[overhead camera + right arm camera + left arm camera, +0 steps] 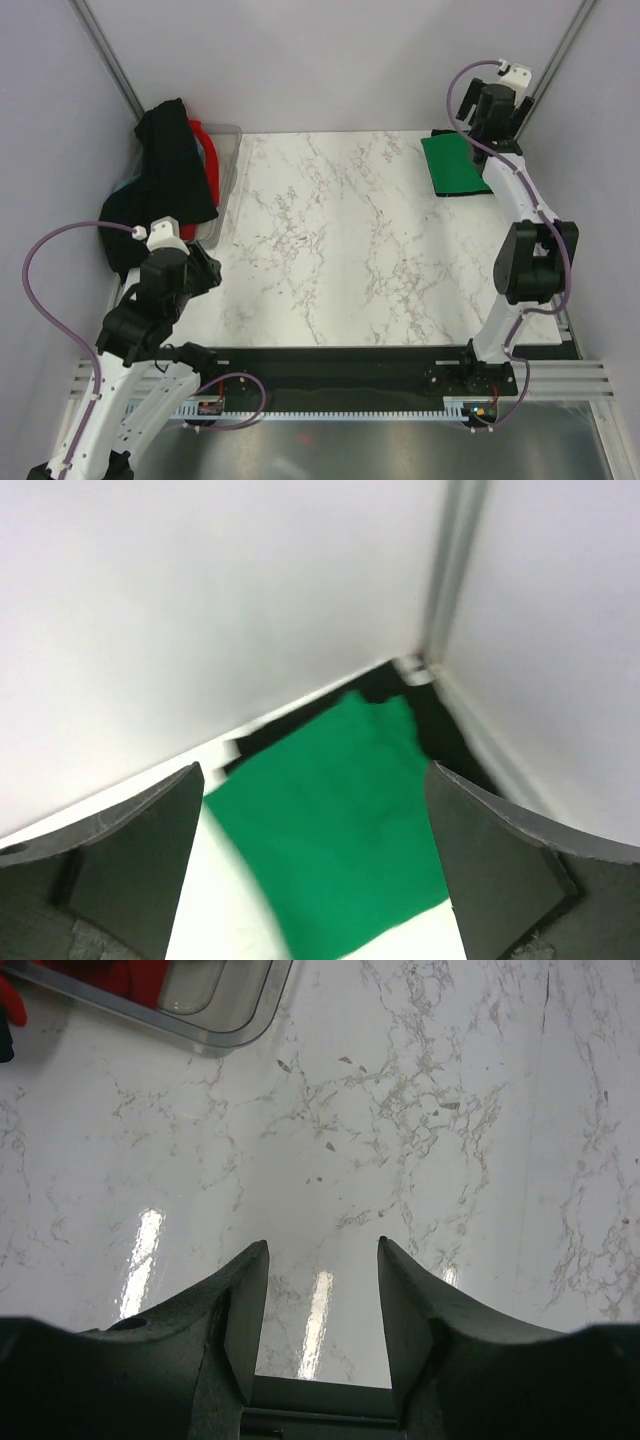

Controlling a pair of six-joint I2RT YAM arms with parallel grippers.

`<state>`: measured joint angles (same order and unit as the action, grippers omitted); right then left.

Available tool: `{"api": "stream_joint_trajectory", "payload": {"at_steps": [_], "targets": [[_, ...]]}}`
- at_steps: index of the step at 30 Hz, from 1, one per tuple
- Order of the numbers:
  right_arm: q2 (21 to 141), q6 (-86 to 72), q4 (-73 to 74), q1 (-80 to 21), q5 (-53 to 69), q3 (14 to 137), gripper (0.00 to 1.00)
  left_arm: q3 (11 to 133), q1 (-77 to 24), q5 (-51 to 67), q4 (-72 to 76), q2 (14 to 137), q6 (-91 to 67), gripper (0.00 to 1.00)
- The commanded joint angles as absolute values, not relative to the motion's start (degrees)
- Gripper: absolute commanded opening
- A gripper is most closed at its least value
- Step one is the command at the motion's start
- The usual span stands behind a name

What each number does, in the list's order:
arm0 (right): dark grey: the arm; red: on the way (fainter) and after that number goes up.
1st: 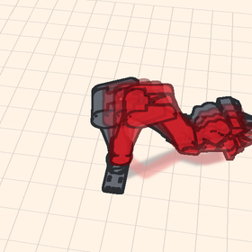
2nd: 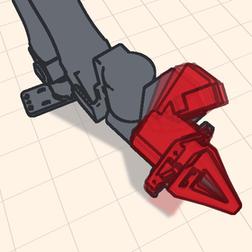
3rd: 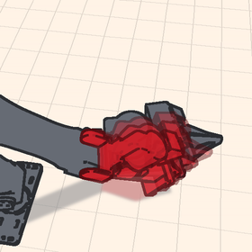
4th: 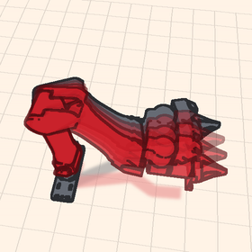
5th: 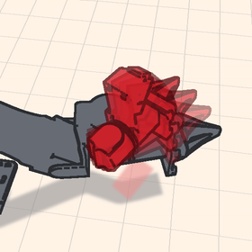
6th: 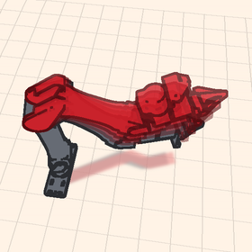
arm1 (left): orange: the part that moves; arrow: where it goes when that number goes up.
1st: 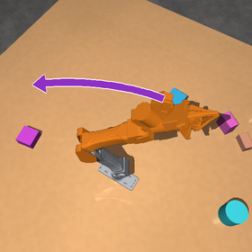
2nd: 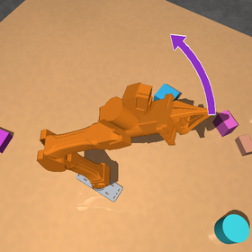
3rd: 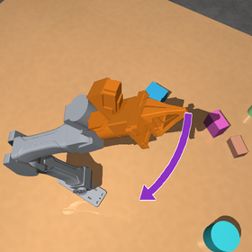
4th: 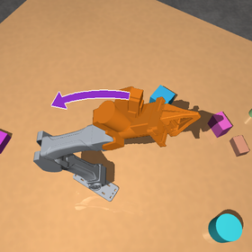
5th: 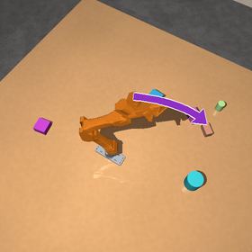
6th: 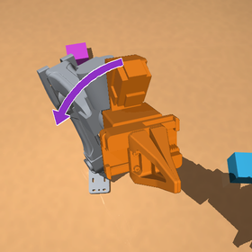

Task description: Fold and stack the t-shirts

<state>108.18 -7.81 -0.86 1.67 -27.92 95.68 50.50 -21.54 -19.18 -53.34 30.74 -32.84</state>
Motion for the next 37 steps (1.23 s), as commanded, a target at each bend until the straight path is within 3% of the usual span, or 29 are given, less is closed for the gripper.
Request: {"api": "stream_joint_trajectory", "payload": {"at_steps": [1, 6, 10, 22, 31, 37], "targets": [[99.9, -21.3, 4.4, 1.9, -17.4, 90.5, 0.98, 50.2, -21.2, -19.7, -51.2, 29.4, -34.4, 0.55], [88.6, -33.2, 7.8, 1.1, -0.2, 76.7, 0.98, 50.2, -20.7, -19.4, -51.0, 30.2, -34.2, 0.55], [77.9, -33.5, 9.4, -10.4, 1.1, 62.3, 0.98, 50.2, -20.4, -19.2, -51.0, 30.9, -34.1, 0.55], [58.5, -44.4, 18.1, -57.0, -28.0, 44.6, 0.98, 50.0, -20.5, -18.6, -50.5, 33.0, -33.8, 0.56], [55.3, -54.3, 19.2, -68.7, -31.2, 36.1, 0.98, 49.8, -20.6, -18.5, -50.4, 33.1, -33.9, 0.57], [54.4, -52.9, 14.1, -71.0, -32.7, 33.5, 0.98, 49.7, -20.6, -18.6, -50.4, 33.1, -33.9, 0.57]]}}
